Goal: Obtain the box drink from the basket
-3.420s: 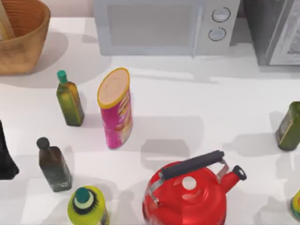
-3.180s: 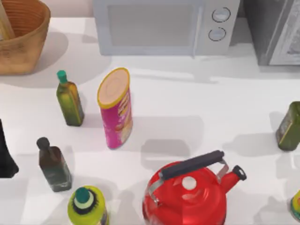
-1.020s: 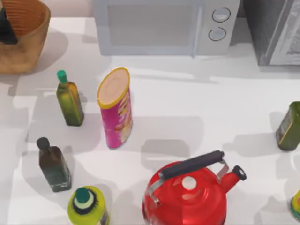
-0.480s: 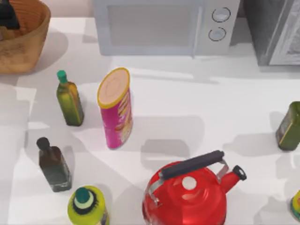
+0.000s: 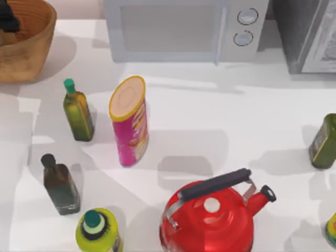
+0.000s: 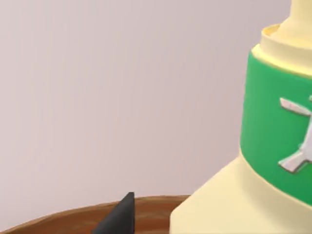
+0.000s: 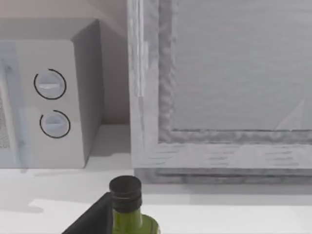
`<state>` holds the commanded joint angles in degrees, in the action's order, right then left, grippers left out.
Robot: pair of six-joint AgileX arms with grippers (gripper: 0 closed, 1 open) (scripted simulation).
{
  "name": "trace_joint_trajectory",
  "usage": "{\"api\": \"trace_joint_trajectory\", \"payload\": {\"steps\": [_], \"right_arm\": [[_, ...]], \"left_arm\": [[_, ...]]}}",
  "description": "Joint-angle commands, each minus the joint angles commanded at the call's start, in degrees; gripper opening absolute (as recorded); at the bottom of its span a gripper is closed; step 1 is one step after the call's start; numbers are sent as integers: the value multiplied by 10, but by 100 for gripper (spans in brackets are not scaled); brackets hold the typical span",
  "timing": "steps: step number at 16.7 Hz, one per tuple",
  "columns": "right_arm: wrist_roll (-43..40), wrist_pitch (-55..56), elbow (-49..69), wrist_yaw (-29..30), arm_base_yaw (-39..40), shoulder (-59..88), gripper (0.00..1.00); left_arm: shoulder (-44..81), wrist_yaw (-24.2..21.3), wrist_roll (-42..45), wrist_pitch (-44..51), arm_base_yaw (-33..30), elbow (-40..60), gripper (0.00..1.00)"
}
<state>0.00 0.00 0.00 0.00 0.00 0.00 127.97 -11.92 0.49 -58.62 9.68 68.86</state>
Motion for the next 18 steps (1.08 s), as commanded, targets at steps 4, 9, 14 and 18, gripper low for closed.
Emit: {"api": "trace_joint_trajectory", "payload": {"steps": [4,9,14,18], "right_arm": [[0,0,0,0,0,0,100],[0,0,0,0,0,0,100],[0,0,0,0,0,0,100],[0,0,0,0,0,0,100]], "left_arm": [[0,0,0,0,0,0,40],[0,0,0,0,0,0,2],[0,0,0,0,0,0,0],[-12,0,2,1,4,0,0]]}}
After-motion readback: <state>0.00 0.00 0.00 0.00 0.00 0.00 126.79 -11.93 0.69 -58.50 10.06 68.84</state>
